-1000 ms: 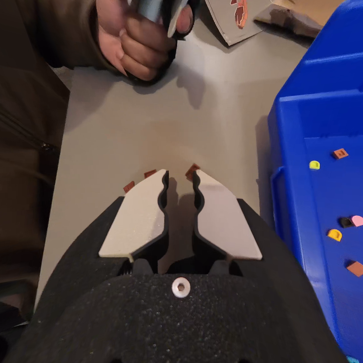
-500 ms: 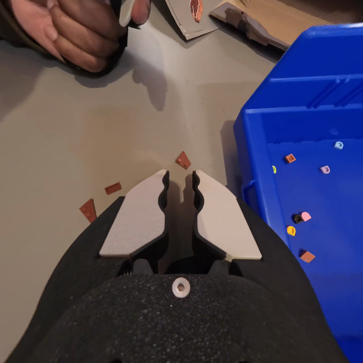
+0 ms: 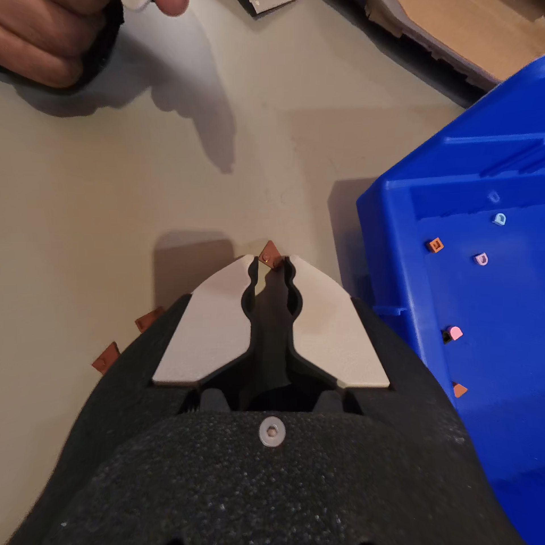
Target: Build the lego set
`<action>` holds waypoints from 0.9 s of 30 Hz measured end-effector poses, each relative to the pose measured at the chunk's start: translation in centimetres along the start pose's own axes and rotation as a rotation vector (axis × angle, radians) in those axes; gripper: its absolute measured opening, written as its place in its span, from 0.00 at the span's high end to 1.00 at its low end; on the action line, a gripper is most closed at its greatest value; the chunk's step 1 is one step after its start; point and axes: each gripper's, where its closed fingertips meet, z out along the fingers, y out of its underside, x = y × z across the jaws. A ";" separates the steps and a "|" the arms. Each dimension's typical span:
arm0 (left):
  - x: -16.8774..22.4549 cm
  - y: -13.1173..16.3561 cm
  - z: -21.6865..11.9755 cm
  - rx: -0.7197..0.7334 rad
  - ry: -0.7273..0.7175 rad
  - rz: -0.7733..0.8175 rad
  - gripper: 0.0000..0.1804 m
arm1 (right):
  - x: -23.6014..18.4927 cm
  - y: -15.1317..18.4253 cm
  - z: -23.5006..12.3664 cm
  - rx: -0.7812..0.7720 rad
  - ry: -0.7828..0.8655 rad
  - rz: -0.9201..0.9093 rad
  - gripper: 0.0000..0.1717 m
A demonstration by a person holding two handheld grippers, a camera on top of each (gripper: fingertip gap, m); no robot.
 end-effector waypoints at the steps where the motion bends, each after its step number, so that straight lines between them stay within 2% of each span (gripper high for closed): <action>1: 0.0 0.0 0.0 0.000 -0.004 -0.001 0.96 | 0.0 0.0 0.0 -0.002 0.005 -0.003 0.91; 8: -0.2 0.1 0.0 0.007 -0.024 -0.014 0.96 | -0.8 -0.3 0.1 0.003 0.006 -0.031 0.92; 11: -0.3 0.0 -0.1 0.010 -0.025 -0.021 0.96 | -0.8 -0.6 0.0 0.030 0.004 -0.036 0.97; 27: -0.3 0.0 -0.1 0.011 -0.024 -0.033 0.96 | 0.4 0.1 -0.4 0.027 0.012 -0.026 0.94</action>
